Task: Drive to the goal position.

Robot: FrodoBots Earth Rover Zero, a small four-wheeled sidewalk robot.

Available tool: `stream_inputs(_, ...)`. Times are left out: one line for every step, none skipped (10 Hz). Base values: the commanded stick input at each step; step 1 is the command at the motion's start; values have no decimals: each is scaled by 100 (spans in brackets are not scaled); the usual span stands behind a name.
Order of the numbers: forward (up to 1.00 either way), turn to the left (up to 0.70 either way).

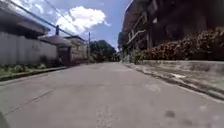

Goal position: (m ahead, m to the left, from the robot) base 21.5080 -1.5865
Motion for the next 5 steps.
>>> stream_inputs(85,-26)
stream_inputs(85,0)
stream_inputs(85,0)
stream_inputs(85,0)
stream_inputs(85,0)
